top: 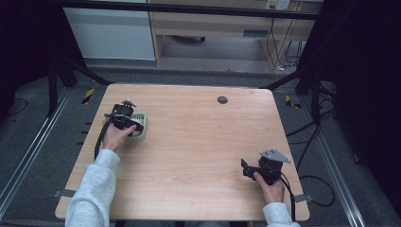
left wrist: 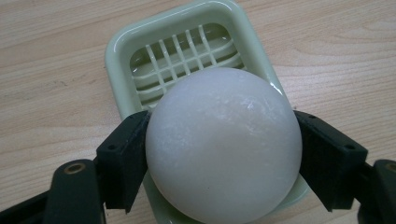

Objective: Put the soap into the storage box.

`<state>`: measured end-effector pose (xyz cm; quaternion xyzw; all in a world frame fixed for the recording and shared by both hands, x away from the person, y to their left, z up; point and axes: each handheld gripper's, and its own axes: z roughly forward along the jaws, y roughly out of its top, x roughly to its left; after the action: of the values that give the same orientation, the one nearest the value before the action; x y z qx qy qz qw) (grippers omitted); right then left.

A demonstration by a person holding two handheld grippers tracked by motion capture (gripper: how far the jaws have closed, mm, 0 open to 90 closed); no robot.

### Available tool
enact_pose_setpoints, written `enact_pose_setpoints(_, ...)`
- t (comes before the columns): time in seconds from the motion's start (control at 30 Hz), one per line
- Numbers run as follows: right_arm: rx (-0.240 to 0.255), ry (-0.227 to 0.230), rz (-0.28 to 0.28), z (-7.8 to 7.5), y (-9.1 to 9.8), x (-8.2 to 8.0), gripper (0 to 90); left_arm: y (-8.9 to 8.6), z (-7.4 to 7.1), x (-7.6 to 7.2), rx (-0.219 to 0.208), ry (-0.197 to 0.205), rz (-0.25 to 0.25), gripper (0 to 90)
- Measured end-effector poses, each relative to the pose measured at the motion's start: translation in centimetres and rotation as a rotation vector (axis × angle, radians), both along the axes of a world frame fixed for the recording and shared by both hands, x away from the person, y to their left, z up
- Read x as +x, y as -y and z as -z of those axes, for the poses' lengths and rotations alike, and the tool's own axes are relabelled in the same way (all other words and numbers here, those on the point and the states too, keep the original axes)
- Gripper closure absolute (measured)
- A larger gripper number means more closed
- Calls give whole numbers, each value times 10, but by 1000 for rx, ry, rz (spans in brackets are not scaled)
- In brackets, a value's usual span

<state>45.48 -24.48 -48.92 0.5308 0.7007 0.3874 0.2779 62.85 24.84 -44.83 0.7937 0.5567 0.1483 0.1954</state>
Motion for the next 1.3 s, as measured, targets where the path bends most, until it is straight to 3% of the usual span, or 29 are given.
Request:
enact_pose_setpoints(0.17,0,1,0,0,0,0,36,-1,-1,0,-2,5,-7,235)
enact_pose_setpoints(0.33,-1,3,0,0,0,0,36,-5,-12,-4,-41,60,-19,237)
enact_pose_setpoints(0.43,-3,3,1,0,0,0,36,-8,-17,-8,-48,61,-25,231)
enact_pose_setpoints(0.63,-3,3,4,0,1,0,36,-8,-28,-18,-60,97,6,216)
enact_pose_setpoints(0.83,7,9,9,-1,1,-1,36,-4,-39,-41,-116,176,36,221)
enact_pose_setpoints(1.03,3,10,9,0,0,-1,36,0,-39,-70,-181,266,62,223)
enact_pose_setpoints(1.3,4,11,6,-1,-1,-1,36,3,-30,-104,-195,352,86,237)
